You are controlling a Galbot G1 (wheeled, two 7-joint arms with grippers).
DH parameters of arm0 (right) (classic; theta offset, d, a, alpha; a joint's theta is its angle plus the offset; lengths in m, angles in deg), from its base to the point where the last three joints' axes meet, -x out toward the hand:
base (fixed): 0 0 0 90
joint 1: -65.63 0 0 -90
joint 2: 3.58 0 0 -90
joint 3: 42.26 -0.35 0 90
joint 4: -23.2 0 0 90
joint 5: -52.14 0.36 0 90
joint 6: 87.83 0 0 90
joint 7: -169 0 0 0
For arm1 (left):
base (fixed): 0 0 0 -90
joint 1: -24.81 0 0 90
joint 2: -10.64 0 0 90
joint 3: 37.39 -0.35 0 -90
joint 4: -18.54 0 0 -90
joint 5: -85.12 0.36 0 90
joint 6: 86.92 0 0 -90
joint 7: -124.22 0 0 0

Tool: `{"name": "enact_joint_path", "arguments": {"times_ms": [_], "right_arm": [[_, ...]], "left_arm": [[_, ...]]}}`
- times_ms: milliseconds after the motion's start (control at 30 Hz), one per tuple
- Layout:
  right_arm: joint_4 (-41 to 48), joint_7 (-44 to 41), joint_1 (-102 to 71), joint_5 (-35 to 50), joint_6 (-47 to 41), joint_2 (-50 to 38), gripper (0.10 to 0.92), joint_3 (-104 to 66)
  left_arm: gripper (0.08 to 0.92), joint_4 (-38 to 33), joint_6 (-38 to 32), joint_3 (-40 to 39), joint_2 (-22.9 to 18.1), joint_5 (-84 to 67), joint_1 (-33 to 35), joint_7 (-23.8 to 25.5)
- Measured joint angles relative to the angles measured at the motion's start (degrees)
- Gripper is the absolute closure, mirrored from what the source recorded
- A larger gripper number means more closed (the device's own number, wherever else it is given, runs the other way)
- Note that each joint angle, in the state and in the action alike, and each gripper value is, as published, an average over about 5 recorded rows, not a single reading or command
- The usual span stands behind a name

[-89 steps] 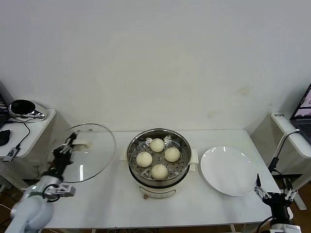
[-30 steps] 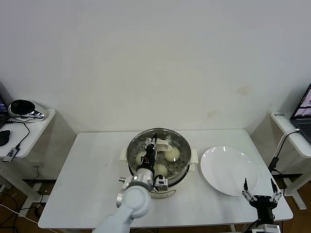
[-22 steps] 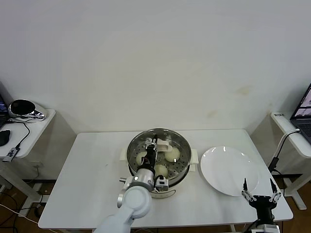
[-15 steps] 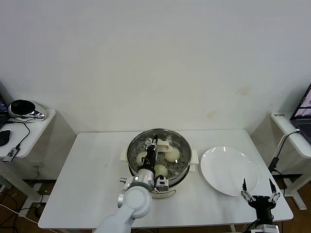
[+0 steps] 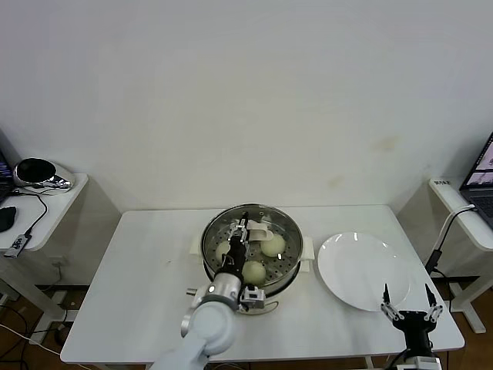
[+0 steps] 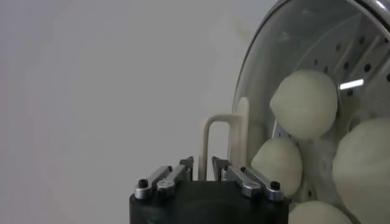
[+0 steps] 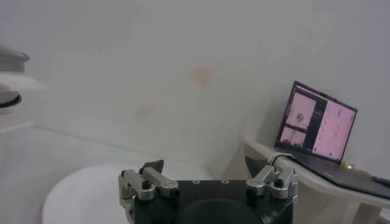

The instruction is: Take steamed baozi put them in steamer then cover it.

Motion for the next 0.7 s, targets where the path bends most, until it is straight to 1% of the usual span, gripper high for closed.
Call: {"name": "enact_joint_path", "arguments": {"times_ms": [133,233,333,400,500,700], "right_arm": [[0.2,0.0,-0.3,0.1,0.2,-0.4,0.203,0.0],[0.3,-0.1,-0.4,0.3,0.3,-0.6,0.203,0.2],[0.2,-0.3,-0.4,0.3,0.4,-0.7,0.203,0.6],[0.1,-0.5,-0.6,0.3,0.6,-0.8,0.203,1.0],[0.0,-0.7,-0.9,0.5,0.9,-1.2,0.203,1.9],[-0.5,-1.8,-2.1,2.0,1.5,-2.3,0.203,4.5]], "left_arm": [[0.447,-4.2,-1.1,1.5,1.4,-2.8,3.3,-1.9],[0.36,-8.2,-2.8,3.6,2.7,-6.7,7.4,-4.4],[0.274,-11.6,-6.4,7.2,3.9,-12.9,12.9,-7.6],[0.221,-13.1,-10.0,10.6,4.3,-18.6,17.0,-9.8],[0.184,-14.2,-16.2,16.8,4.6,-29.1,23.3,-13.0],[0.177,-14.7,-25.0,27.3,5.2,-51.6,34.8,-17.6]]}}
